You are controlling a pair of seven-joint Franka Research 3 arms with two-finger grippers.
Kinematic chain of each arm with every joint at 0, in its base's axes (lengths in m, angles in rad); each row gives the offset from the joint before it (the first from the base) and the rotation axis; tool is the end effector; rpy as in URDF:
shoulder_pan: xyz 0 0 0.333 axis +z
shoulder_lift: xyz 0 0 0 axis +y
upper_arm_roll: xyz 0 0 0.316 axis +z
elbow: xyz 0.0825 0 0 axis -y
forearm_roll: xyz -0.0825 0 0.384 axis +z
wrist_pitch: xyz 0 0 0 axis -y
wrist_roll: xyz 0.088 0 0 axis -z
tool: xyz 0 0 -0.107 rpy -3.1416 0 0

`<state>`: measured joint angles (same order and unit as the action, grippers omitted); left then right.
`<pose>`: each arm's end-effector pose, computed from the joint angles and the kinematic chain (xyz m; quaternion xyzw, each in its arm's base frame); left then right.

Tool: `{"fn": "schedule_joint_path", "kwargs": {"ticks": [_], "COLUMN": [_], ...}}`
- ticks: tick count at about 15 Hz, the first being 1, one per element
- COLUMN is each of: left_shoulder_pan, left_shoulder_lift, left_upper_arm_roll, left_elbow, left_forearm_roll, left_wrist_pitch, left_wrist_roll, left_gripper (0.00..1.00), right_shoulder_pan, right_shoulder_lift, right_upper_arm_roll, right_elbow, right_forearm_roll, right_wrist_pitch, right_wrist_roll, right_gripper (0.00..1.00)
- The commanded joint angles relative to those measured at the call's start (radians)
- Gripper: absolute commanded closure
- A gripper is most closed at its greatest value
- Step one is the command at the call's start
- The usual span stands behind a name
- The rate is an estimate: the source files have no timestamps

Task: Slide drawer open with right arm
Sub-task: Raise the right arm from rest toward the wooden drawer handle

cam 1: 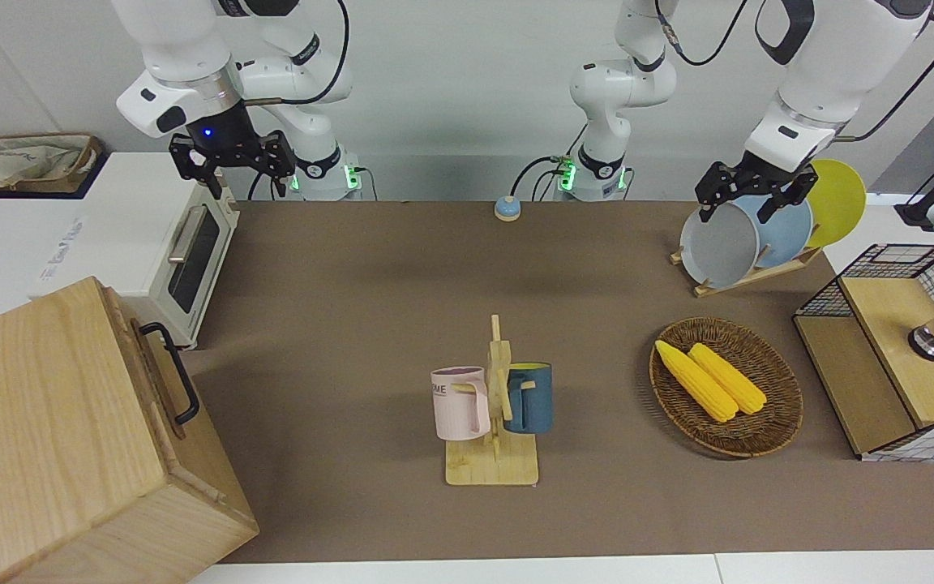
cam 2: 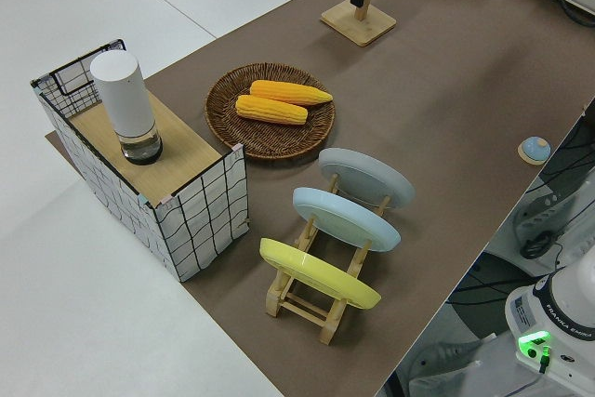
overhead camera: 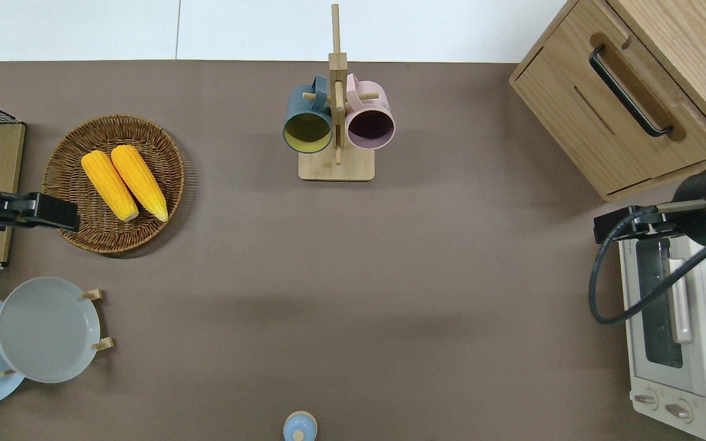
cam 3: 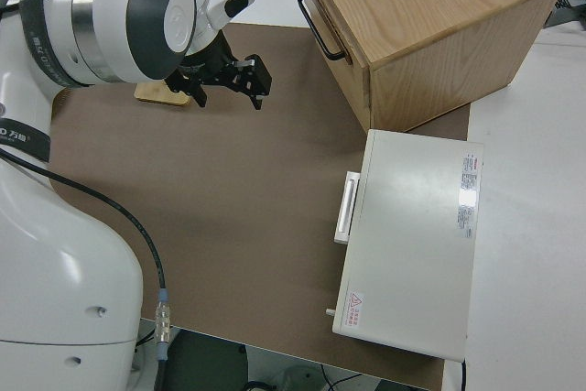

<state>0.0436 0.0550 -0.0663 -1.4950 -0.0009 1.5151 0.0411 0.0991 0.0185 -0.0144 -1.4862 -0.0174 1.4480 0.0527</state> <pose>0.5660 -0.0118 0.6245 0.9993 -0.0319 -0.0174 0.0024 0.5460 0.0444 0.6433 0.9994 0.0152 -0.0277 0.0107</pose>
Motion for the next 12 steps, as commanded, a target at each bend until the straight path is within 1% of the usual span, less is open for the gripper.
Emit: {"fn": "schedule_joint_path", "kwargs": {"ticks": [1,5,8,10,12], "left_shoulder_pan": [-0.007,-0.007,-0.007,-0.007,-0.007], "left_shoulder_lift": [-0.003,-0.004,-0.004,-0.004,-0.004], "left_upper_arm_roll": [0.000,0.000,0.000,0.000,0.000], "left_elbow": [0.009,0.010,0.009,0.009,0.010], "left_forearm_roll": [0.018,0.018,0.018,0.018,0.018], "left_wrist_pitch": [-0.018,-0.018,-0.018,-0.018,-0.018], "left_wrist_roll": [-0.010,-0.010,-0.010,-0.010,-0.010], "left_gripper": [0.01,0.01,0.01,0.01,0.01], "right_shoulder_pan": [-0.001,0.011,0.010,0.011,0.011], "right_shoulder_lift": [0.011,0.011,0.009,0.009,0.009], "right_upper_arm_roll": [0.005,0.014,0.073,0.122,0.169], "right_elbow": [0.023,0.023,0.023,0.020,0.008], "right_forearm_roll": [-0.047,-0.137,-0.252,-0.343,-0.448], "right_wrist_pitch": [-0.012,-0.012,-0.015,-0.021,-0.023], "right_wrist_roll": [-0.021,-0.022,-0.027,-0.024,-0.022], "right_gripper": [0.017,0.017,0.017,0.017,0.017]}}
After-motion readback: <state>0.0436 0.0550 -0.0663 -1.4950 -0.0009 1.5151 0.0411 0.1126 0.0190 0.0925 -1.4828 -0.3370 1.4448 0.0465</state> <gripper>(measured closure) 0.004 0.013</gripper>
